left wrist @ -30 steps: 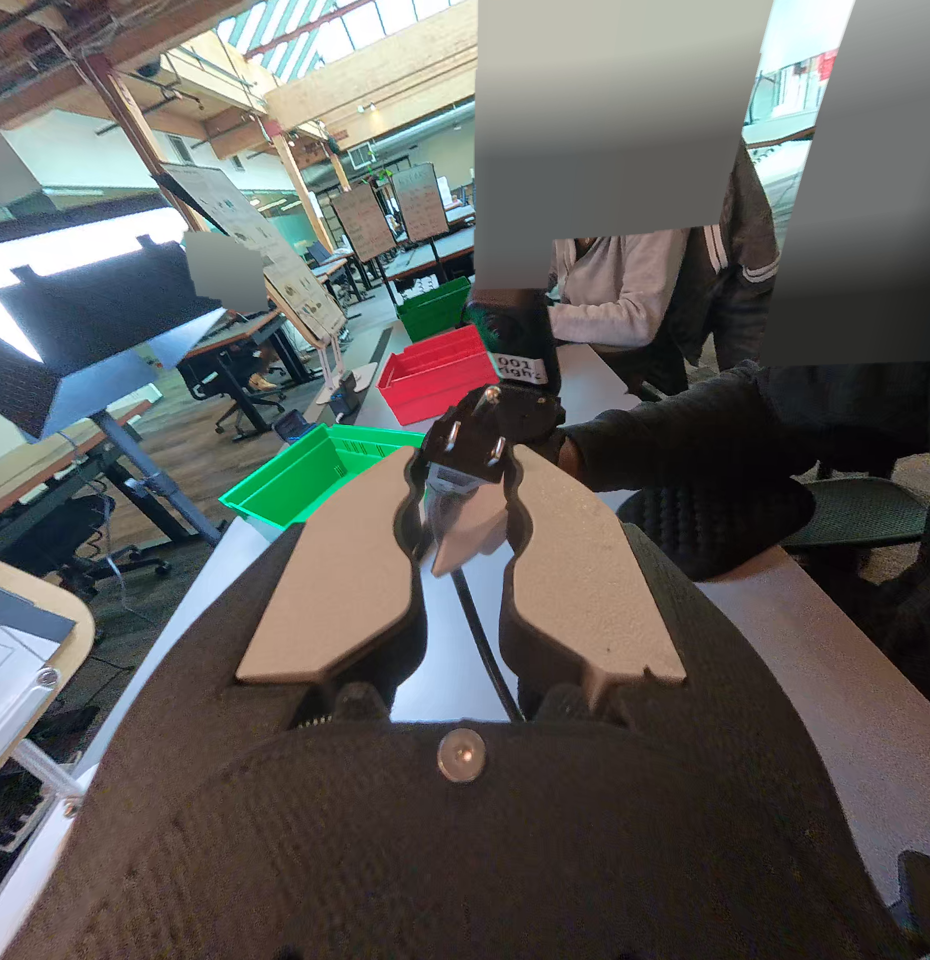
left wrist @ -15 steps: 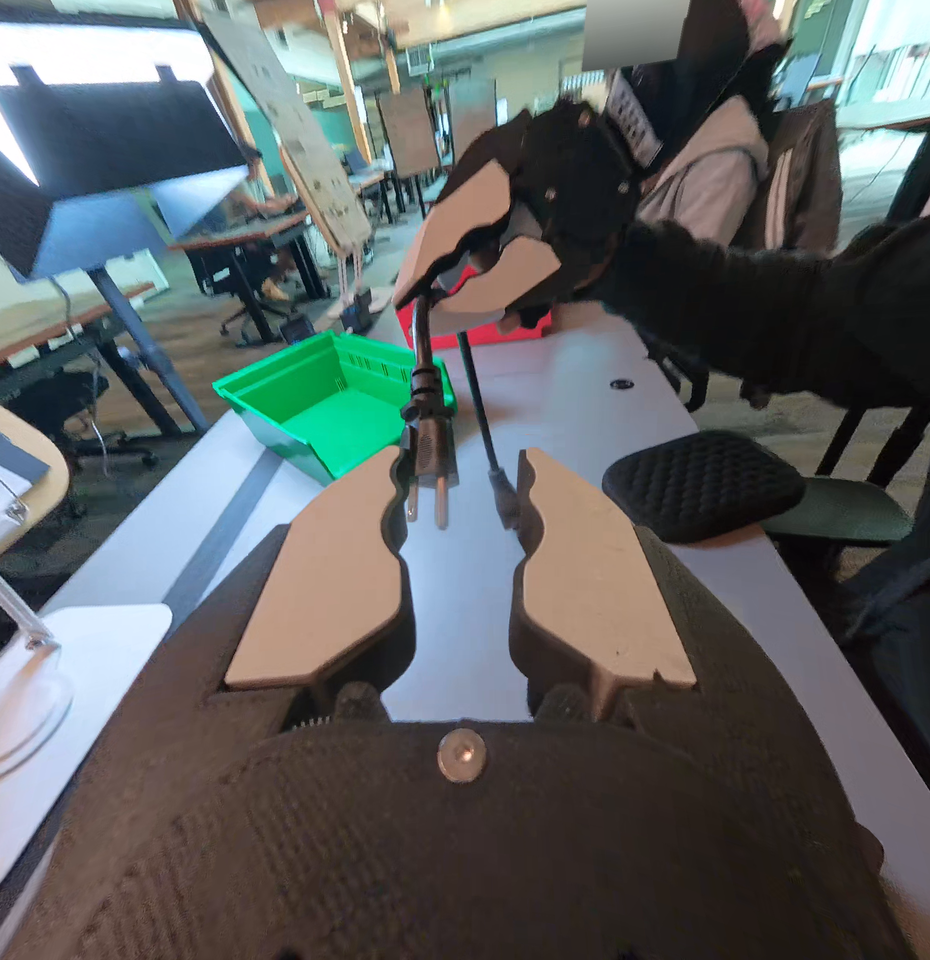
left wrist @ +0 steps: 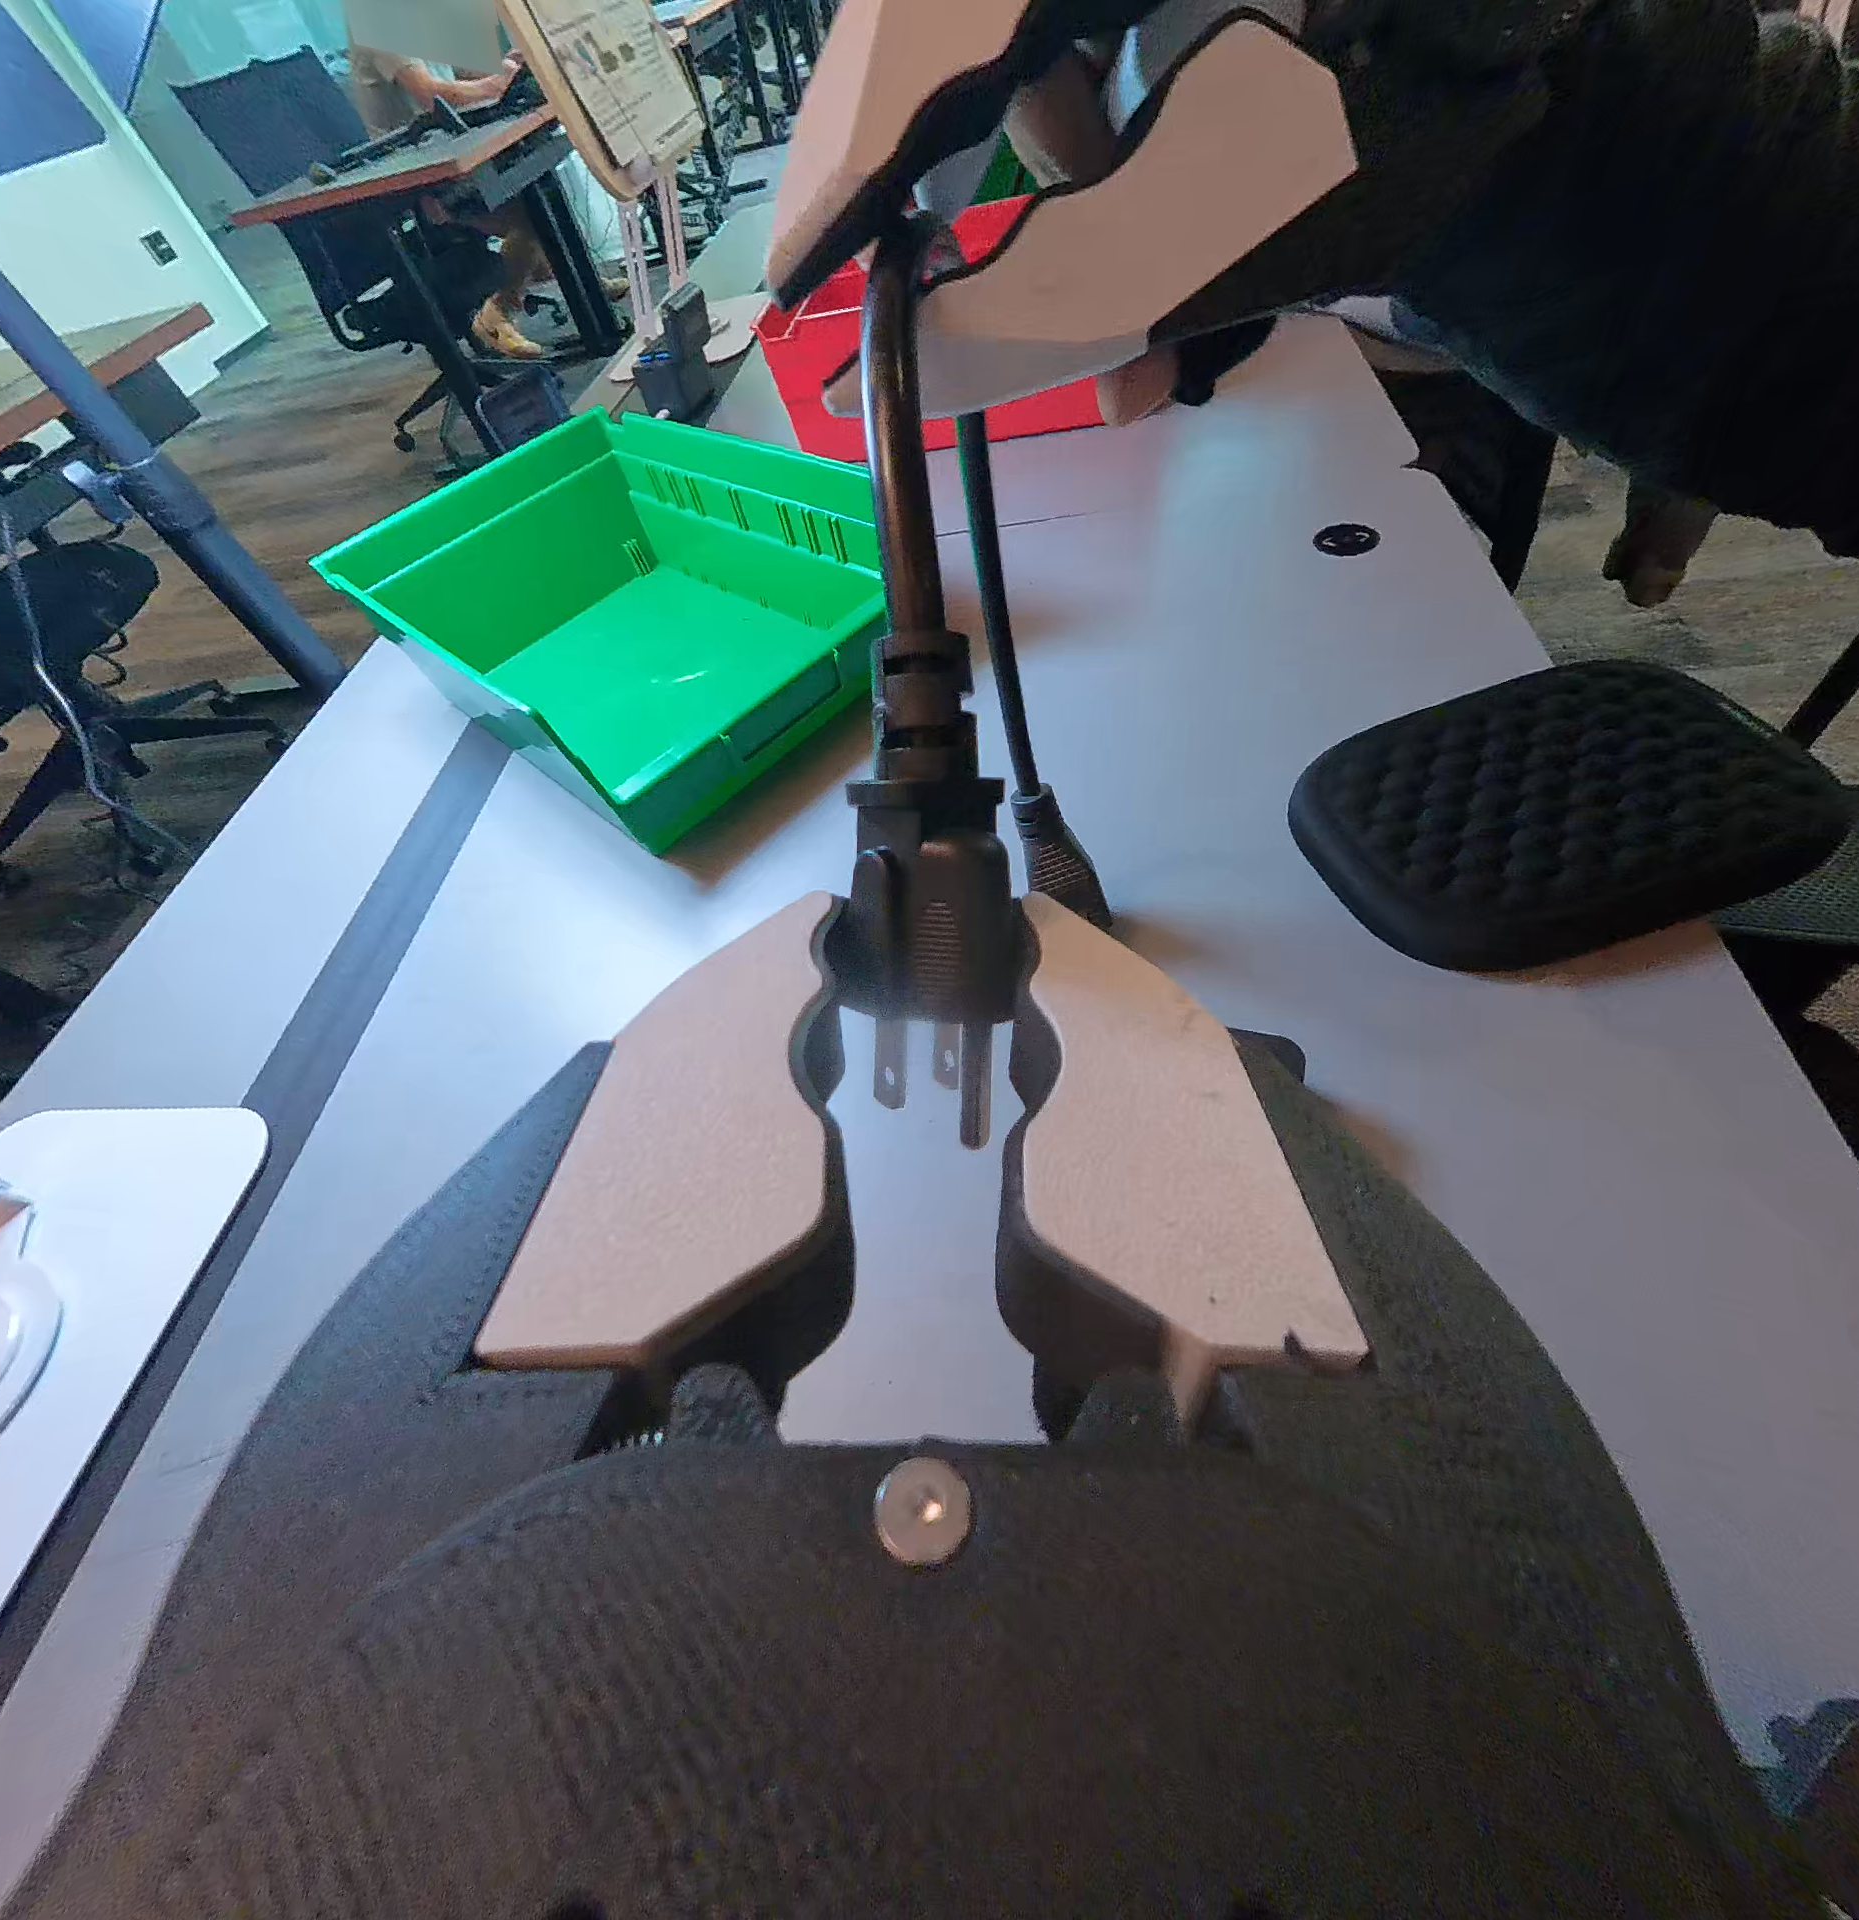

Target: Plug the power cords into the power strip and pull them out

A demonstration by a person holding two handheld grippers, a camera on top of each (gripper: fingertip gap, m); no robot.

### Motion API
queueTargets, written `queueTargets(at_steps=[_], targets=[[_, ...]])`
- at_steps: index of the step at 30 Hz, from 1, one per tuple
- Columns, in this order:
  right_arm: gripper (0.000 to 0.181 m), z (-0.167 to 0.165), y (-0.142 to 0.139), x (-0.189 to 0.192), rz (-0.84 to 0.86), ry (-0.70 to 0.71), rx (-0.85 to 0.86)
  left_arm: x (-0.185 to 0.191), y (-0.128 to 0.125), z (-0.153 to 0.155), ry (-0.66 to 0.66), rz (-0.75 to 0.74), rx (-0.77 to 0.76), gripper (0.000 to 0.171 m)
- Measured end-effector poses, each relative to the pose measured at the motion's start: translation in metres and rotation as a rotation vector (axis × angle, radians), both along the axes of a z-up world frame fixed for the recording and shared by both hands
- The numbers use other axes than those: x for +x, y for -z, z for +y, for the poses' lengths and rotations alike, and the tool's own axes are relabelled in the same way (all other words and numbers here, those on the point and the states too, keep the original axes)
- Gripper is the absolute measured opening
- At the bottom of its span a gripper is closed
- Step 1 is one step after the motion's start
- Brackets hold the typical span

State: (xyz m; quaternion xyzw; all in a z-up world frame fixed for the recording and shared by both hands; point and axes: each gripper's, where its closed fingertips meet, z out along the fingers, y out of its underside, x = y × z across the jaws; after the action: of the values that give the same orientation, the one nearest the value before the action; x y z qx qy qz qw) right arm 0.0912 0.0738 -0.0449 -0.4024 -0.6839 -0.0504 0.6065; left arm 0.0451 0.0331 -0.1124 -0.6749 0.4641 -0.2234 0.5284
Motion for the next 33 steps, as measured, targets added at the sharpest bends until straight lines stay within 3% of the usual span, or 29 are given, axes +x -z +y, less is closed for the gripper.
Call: queueTargets(at_steps=[2, 5, 6, 8, 9, 10, 12, 16, 18, 22, 28, 31, 33], targets=[[0.019, 0.004, 0.001, 0.002, 0.017, 0.02, -0.026, -0.003, -0.001, 0.006, -0.044, 0.018, 0.052, 0.028], [0.054, 0.003, -0.029, 0.018, 0.177, 0.122, 0.002, -0.011, -0.004, 0.016, -0.131, 0.026, 0.122, 0.028], [0.049, -0.012, -0.041, 0.023, 0.276, 0.093, -0.036, -0.014, -0.005, 0.018, -0.159, 0.023, 0.15, 0.027], [0.021, -0.06, -0.04, 0.015, 0.463, -0.108, -0.292, -0.019, -0.007, 0.021, -0.201, 0.029, 0.206, 0.027], [0.015, -0.079, -0.029, 0.005, 0.537, -0.201, -0.474, -0.02, -0.006, 0.021, -0.211, 0.037, 0.235, 0.027], [0.025, -0.086, -0.006, -0.006, 0.561, -0.224, -0.654, -0.019, -0.006, 0.021, -0.219, 0.047, 0.266, 0.027], [0.052, -0.076, 0.053, -0.024, 0.522, -0.115, -0.91, -0.015, -0.005, 0.019, -0.224, 0.07, 0.327, 0.027], [0.057, -0.056, 0.071, -0.049, 0.745, -0.09, -1.29, -0.003, -0.007, 0.009, -0.262, 0.191, 0.539, 0.027], [0.047, -0.052, 0.062, -0.053, 0.808, -0.128, -1.34, 0.0, -0.005, 0.002, -0.281, 0.269, 0.639, 0.027], [0.029, -0.062, 0.056, -0.064, 0.771, -0.178, -1.42, -0.002, 0.003, -0.003, -0.327, 0.413, 0.794, 0.027], [0.03, -0.065, 0.07, -0.065, 0.669, -0.141, -1.402, -0.004, 0.012, -0.004, -0.33, 0.537, 0.886, 0.027], [0.03, -0.07, 0.074, -0.059, 0.585, -0.233, -1.264, 0.001, 0.027, -0.009, -0.237, 0.477, 0.71, 0.028], [0.03, -0.074, 0.078, -0.052, 0.491, -0.299, -1.111, 0.005, 0.041, -0.018, -0.124, 0.332, 0.443, 0.041]])
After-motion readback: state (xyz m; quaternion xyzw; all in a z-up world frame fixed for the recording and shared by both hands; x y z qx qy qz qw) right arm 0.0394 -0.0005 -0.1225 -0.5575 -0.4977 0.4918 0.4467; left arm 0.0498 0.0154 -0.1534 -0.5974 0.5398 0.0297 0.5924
